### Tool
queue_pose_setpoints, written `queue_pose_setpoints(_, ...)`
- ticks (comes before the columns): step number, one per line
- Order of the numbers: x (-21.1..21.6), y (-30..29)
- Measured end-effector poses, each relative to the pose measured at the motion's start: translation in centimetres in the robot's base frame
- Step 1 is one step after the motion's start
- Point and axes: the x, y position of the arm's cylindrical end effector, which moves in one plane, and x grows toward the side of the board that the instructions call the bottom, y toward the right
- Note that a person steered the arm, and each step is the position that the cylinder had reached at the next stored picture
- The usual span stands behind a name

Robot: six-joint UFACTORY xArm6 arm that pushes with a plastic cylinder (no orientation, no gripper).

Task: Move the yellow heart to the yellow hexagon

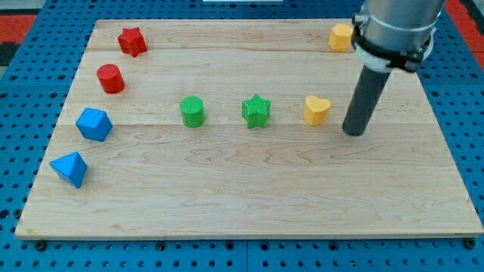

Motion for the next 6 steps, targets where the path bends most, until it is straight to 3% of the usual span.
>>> queue_pose_setpoints(1, 1.7, -6.7)
queue_pose_setpoints(2, -3.7, -8.4)
queue_pose_setpoints(3, -6.5, -7.3)
queue_pose_setpoints(4, -3.5, -8.3)
queue_pose_setpoints(5, -1.3, -5.0)
queue_pose_setpoints(6, -6.8, -3.9)
